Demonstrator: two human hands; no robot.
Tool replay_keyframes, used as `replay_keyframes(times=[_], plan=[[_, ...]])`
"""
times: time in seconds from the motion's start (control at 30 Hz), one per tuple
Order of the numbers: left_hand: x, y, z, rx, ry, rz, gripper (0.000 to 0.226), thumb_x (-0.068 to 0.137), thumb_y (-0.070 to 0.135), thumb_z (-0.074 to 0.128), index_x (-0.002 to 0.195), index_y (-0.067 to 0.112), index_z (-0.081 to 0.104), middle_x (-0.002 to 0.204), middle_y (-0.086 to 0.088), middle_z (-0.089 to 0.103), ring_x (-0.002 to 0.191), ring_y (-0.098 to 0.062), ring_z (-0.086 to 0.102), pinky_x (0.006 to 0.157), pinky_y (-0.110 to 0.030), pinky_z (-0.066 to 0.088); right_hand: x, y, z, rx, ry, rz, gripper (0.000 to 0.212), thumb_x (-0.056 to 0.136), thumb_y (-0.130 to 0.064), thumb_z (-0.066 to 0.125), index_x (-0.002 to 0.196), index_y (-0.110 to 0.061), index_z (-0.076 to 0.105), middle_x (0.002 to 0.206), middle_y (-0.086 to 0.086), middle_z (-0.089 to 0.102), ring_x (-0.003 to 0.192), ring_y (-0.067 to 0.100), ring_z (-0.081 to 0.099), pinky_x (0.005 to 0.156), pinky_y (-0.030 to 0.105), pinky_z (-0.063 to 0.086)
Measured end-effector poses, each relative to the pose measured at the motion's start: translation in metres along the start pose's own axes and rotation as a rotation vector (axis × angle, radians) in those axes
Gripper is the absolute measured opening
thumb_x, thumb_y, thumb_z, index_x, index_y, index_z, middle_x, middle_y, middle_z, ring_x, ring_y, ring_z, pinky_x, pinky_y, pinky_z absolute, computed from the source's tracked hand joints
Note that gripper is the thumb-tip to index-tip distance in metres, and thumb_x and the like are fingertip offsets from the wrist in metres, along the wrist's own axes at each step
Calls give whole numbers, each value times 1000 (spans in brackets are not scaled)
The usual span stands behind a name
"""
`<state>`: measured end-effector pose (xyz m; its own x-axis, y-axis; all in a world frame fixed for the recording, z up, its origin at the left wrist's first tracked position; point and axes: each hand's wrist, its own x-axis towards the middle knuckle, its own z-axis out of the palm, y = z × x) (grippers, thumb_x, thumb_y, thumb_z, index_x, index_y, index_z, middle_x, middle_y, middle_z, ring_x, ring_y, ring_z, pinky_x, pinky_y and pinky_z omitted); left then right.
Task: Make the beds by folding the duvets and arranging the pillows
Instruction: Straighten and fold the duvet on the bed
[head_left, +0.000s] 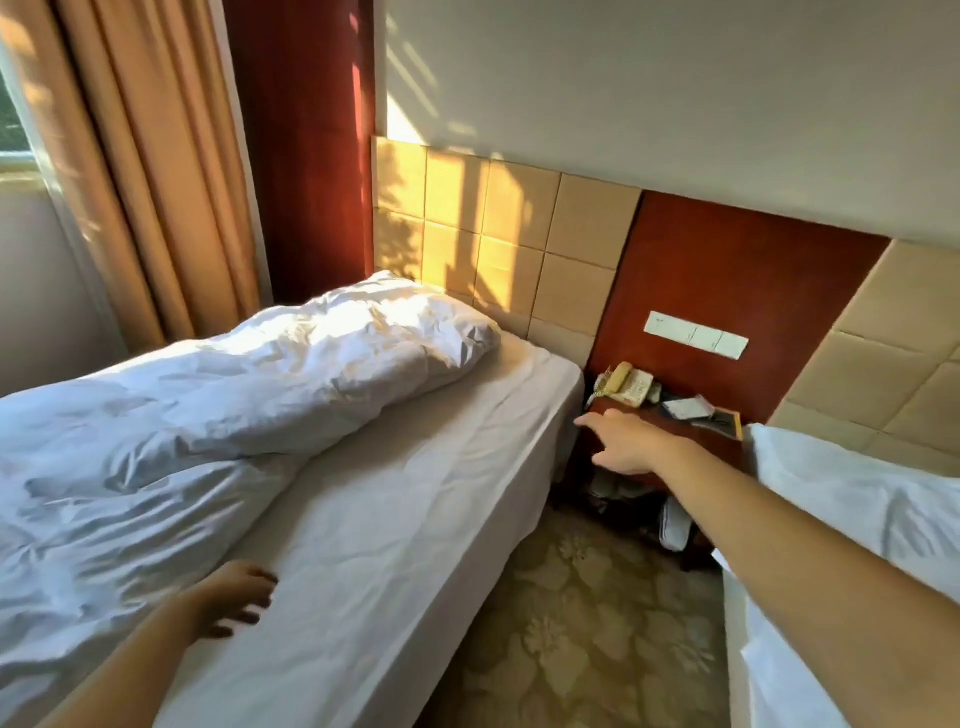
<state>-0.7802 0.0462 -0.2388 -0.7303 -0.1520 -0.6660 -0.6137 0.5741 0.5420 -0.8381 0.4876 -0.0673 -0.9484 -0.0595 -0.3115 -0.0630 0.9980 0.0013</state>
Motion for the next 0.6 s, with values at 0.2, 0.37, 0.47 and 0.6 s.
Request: replay_keyframes(times=[0.2, 0.37, 0.47, 0.6], plan=[[80, 119, 1, -6, 74, 30, 17, 93, 15, 49, 108, 14, 57, 85, -6, 59, 66, -18, 53, 63, -21, 32, 126, 33, -55, -5, 143, -131, 58, 93, -18, 45, 146, -28, 24, 144, 12, 33, 128, 32, 38, 103, 44, 39], [148, 272, -10, 41, 108, 214, 9, 92, 10, 48, 95, 12, 57, 77, -6, 53, 59, -17, 48, 54, -17, 27, 205, 89, -93, -31, 117, -122, 58, 95, -18, 45, 147, -30, 23, 143, 7, 34, 130, 30, 38, 101, 40, 38], [176, 357, -1, 112, 87, 349, 14, 93, 3, 46, 83, 9, 54, 68, -5, 47, 53, -15, 44, 38, -13, 32, 252, 136, -114, 6, 155, -8, 57, 94, -18, 41, 146, -31, 23, 140, 8, 36, 126, 32, 41, 99, 42, 39], [205, 428, 22, 245, 15, 370, 17, 94, 13, 48, 108, 9, 57, 79, -1, 52, 63, -11, 50, 44, -16, 36, 307, 180, -110, 55, 95, 55, 58, 95, -16, 39, 147, -33, 21, 145, 7, 31, 124, 31, 44, 95, 39, 41]])
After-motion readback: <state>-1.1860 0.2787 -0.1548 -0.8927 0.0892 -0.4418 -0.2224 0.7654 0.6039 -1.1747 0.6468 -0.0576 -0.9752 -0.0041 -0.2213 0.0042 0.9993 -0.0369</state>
